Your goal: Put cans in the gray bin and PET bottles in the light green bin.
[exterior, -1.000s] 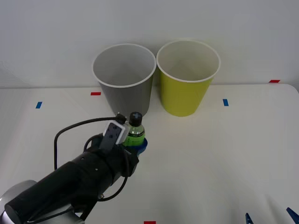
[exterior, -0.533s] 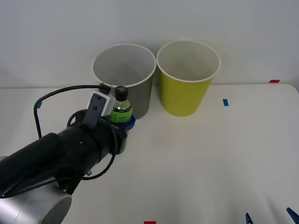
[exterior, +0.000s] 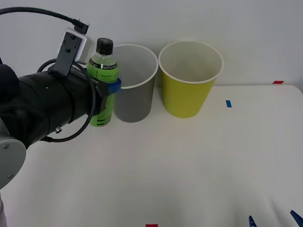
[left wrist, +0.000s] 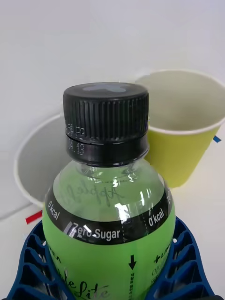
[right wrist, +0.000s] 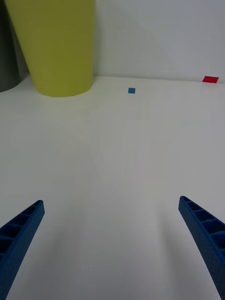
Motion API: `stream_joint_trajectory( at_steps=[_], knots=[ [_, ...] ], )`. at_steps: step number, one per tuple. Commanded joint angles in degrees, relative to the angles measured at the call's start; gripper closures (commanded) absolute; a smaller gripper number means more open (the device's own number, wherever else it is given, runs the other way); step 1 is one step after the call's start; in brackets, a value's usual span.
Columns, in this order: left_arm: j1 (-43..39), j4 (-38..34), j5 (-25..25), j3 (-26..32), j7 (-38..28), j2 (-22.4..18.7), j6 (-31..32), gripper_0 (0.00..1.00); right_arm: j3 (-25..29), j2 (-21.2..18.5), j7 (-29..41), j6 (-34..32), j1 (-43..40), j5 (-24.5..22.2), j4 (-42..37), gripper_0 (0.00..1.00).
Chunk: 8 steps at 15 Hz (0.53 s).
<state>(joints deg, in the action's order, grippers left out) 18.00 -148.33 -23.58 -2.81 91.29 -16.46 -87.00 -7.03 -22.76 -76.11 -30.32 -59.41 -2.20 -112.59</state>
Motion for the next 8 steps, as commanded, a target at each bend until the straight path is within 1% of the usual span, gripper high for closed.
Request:
stream_joint_trajectory(
  at_steps=[1, 3, 5, 6, 7, 8],
  knots=[
    [9.15, 5.6, 3.01, 0.44, -0.41, 0.72, -0.63, 1.0, 0.0, 0.0, 0.0, 0.0, 0.0, 0.0, 0.0, 0.0],
    [13.81, 8.76, 5.38, 0.44, -0.59, 2.57, 1.13, 1.0, 0.0, 0.0, 0.0, 0.0, 0.0, 0.0, 0.0, 0.0],
    [16.89, 12.63, 6.17, 0.35, -0.59, 4.33, 5.61, 1.0, 0.0, 0.0, 0.0, 0.0, 0.0, 0.0, 0.0, 0.0],
    [18.21, 14.21, 6.88, -0.62, -0.68, 4.68, 6.93, 1.0, 0.0, 0.0, 0.0, 0.0, 0.0, 0.0, 0.0, 0.0],
    [19.88, 16.24, 9.78, -3.16, -1.12, 4.77, 9.39, 1.0, 0.0, 0.0, 0.0, 0.0, 0.0, 0.0, 0.0, 0.0],
    [20.93, 17.91, 11.54, -5.27, -1.64, 4.68, 11.85, 1.0, 0.0, 0.0, 0.0, 0.0, 0.0, 0.0, 0.0, 0.0]
  ],
)
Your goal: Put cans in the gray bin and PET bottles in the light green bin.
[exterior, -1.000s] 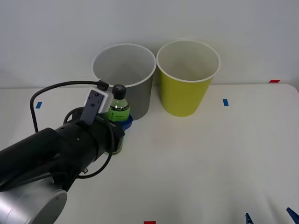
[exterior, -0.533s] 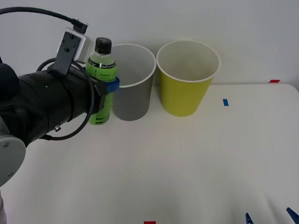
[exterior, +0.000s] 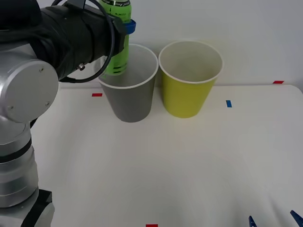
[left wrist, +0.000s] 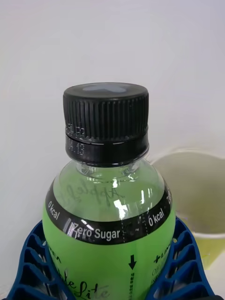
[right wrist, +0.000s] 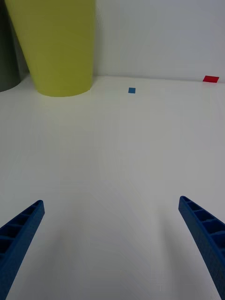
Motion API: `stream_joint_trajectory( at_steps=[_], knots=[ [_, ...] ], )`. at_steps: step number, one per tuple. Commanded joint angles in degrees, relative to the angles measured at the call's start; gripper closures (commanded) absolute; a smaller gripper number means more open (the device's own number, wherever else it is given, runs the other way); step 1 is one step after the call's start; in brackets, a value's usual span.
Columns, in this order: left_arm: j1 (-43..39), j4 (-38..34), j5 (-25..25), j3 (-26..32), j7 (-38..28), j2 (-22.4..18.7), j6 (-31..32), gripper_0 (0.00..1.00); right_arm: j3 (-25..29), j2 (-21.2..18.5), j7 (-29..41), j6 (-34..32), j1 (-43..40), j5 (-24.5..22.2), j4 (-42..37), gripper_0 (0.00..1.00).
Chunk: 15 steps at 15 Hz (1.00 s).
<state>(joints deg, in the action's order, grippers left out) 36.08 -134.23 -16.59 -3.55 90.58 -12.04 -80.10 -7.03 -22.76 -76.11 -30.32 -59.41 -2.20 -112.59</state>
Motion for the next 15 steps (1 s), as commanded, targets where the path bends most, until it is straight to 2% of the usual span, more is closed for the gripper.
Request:
stream_joint_trajectory(
  at_steps=[1, 2, 4, 6, 9, 10, 12, 15],
  knots=[
    [3.65, 5.65, 5.61, -6.3, -2.25, 0.26, 8.21, 1.0, 0.0, 0.0, 0.0, 0.0, 0.0, 0.0, 0.0, 0.0],
    [4.79, 7.67, 5.78, -8.32, -5.77, 0.26, 11.72, 1.0, 0.0, 0.0, 0.0, 0.0, 0.0, 0.0, 0.0, 0.0],
    [6.99, 11.8, 5.61, -10.08, -7.26, 0.26, 14.97, 1.0, 0.0, 0.0, 0.0, 0.0, 0.0, 0.0, 0.0, 0.0],
    [8.92, 18.13, 1.83, -11.22, -7.52, 0.35, 21.92, 1.0, 0.0, 0.0, 0.0, 0.0, 0.0, 0.0, 0.0, 0.0],
    [11.47, 26.74, -3.09, -11.31, -6.73, 2.81, 28.6, 1.0, 0.0, 0.0, 0.0, 0.0, 0.0, 0.0, 0.0, 0.0],
    [12.26, 29.12, -3.36, -12.1, -6.56, 3.6, 30.27, 1.0, 0.0, 0.0, 0.0, 0.0, 0.0, 0.0, 0.0, 0.0],
    [14.37, 34.83, -0.02, -13.33, -6.91, 5.36, 34.75, 1.0, 0.0, 0.0, 0.0, 0.0, 0.0, 0.0, 0.0, 0.0],
    [16.39, 42.56, -0.02, -13.33, -6.56, 7.99, 40.81, 1.0, 0.0, 0.0, 0.0, 0.0, 0.0, 0.0, 0.0, 0.0]
  ],
)
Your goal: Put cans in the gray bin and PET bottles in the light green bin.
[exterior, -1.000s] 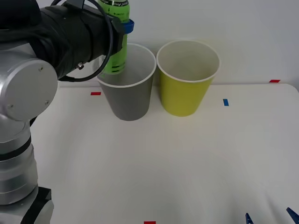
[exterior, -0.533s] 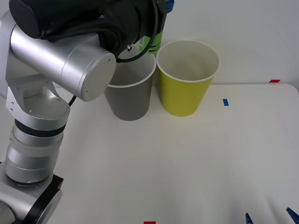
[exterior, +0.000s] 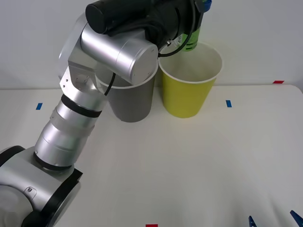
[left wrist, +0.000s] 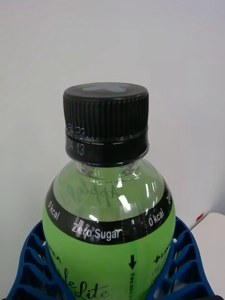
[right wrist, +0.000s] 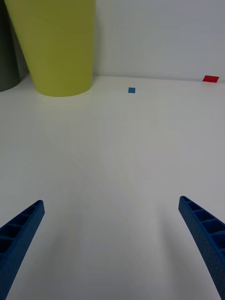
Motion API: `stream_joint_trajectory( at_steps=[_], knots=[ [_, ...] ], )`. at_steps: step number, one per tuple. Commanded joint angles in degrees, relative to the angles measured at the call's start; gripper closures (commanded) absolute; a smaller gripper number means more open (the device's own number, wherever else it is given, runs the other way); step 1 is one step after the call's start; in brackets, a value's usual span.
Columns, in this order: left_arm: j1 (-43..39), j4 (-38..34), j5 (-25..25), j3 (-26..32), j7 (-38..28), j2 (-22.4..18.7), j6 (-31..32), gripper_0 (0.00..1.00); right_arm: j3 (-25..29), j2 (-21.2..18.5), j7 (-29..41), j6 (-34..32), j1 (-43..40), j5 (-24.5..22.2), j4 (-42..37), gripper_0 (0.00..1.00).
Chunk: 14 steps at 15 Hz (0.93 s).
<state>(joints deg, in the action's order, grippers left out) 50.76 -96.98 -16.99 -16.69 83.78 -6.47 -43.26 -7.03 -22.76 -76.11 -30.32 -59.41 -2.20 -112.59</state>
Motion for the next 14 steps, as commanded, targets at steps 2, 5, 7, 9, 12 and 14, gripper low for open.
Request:
stream_joint_trajectory(
  at_steps=[2, 5, 7, 9, 12, 14],
  knots=[
    [2.32, 8.74, 2.05, -0.19, 0.24, 4.36, 6.09, 1.0, 0.0, 0.0, 0.0, 0.0, 0.0, 0.0, 0.0, 0.0],
    [2.32, 12.69, 2.31, -0.19, 0.33, 6.3, 10.13, 1.0, 0.0, 0.0, 0.0, 0.0, 0.0, 0.0, 0.0, 0.0],
    [2.24, 12.87, 3.63, -0.1, 0.33, 6.12, 10.04, 1.0, 0.0, 0.0, 0.0, 0.0, 0.0, 0.0, 0.0, 0.0],
    [2.24, 13.66, 4.25, -0.1, 0.59, 5.94, 10.04, 1.0, 0.0, 0.0, 0.0, 0.0, 0.0, 0.0, 0.0, 0.0],
    [2.32, 13.66, 5.3, -0.1, 0.68, 5.5, 10.04, 1.0, 0.0, 0.0, 0.0, 0.0, 0.0, 0.0, 0.0, 0.0],
    [2.24, 13.66, 5.74, -0.1, 0.33, 5.42, 10.04, 1.0, 0.0, 0.0, 0.0, 0.0, 0.0, 0.0, 0.0, 0.0]
  ],
)
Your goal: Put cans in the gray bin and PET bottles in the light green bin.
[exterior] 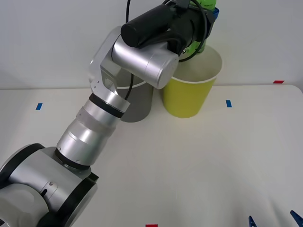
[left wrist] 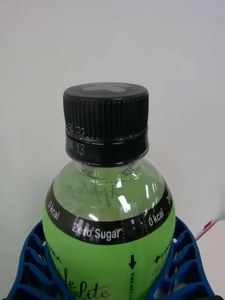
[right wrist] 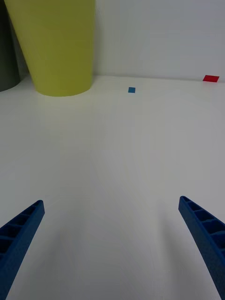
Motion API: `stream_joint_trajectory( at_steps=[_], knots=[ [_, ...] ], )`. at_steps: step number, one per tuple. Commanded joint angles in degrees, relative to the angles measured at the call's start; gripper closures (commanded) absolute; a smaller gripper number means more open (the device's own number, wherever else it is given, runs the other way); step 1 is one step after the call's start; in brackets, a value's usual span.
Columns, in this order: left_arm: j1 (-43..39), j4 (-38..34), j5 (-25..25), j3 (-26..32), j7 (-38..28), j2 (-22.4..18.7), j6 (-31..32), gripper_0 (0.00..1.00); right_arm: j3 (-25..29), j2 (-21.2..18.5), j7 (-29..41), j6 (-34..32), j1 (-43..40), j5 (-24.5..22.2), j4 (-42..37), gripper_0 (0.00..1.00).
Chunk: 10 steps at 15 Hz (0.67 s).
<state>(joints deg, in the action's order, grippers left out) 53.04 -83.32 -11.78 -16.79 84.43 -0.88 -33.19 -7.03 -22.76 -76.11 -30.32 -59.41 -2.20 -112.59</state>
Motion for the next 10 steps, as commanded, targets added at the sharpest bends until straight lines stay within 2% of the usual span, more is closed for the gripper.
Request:
stream_joint_trajectory(
  at_steps=[1, 7, 8, 9, 10],
  knots=[
    [-0.04, 0.0, 0.44, 0.01, -0.49, -0.09, -0.04, 1.0, 0.0, 0.0, 0.0, 0.0, 0.0, 0.0, 0.0, 0.0],
    [-0.04, 0.0, -0.79, -0.08, -1.11, 0.09, -0.04, 1.0, 0.0, 0.0, 0.0, 0.0, 0.0, 0.0, 0.0, 0.0],
    [-0.04, 0.0, -0.79, -0.08, -1.11, 0.09, -0.04, 0.91, 0.0, 0.0, 0.0, 0.0, 0.0, 0.0, 0.0, 0.0],
    [-0.04, 0.0, -0.79, -0.08, -1.11, 0.09, -0.04, 0.01, 0.0, 0.0, 0.0, 0.0, 0.0, 0.0, 0.0, 0.0],
    [-0.04, 0.0, -0.79, 0.01, -1.11, 0.09, -0.04, 0.0, 0.0, 0.0, 0.0, 0.0, 0.0, 0.0, 0.0, 0.0]
  ],
)
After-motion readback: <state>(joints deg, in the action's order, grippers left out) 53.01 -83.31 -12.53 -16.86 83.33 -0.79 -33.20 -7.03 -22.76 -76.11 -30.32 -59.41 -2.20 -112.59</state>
